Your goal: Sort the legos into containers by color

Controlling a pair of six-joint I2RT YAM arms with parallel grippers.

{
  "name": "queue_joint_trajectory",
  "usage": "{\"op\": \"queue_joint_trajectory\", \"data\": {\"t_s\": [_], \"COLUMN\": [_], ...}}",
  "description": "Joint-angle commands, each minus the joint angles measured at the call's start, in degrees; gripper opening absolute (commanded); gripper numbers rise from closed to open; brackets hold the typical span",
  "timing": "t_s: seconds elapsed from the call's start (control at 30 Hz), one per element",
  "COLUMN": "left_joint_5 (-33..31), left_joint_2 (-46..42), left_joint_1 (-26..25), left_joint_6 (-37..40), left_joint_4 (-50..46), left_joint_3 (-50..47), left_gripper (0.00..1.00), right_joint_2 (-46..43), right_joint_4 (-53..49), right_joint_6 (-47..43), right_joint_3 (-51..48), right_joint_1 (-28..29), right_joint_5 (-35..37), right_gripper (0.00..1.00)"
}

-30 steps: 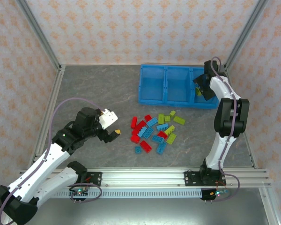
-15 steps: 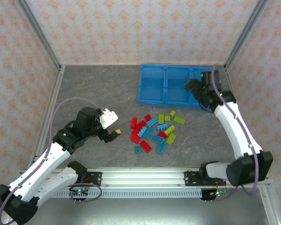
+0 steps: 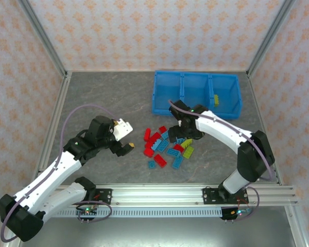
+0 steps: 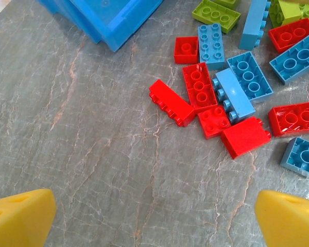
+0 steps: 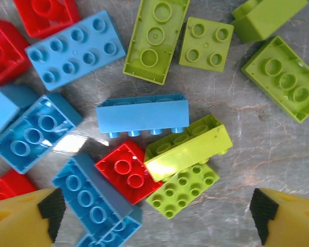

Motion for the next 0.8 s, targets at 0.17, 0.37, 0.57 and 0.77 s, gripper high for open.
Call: {"op": "queue_joint_trajectory", "data": {"t_s": [0.17, 0.37, 0.57, 0.77], "left_joint_5": [0.01, 0.14, -0.15, -0.23], "left_joint_2": [-1.90, -1.48, -1.63, -1.68], "left_joint_1": [-0.01, -0.05, 0.01, -0.07], "left_joint_6": [1.27, 1.17, 1.19, 1.18], "left_joint_4": [0.28, 0.19, 0.04, 0.19], "left_joint_3": [0.70, 0.81, 0.79, 0.77], "left_gripper": [1.00, 1.00, 1.00, 1.00], "right_joint_2": [5.94, 9.02, 12.63, 10.92], "right_joint_4": [2.54, 7.31, 9.57, 9.92], "right_joint_6": [-10.36, -9.30, -8.04, -5.49], "right_joint_3": [0.50, 0.90, 0.58, -0.36], "right_joint_1": [-0.19, -0.19, -0.16, -0.17], "right_joint_5": [-0.17, -0.10, -1.67, 0.11], "right_gripper": [1.00, 0.95, 0.84, 0.62]}}
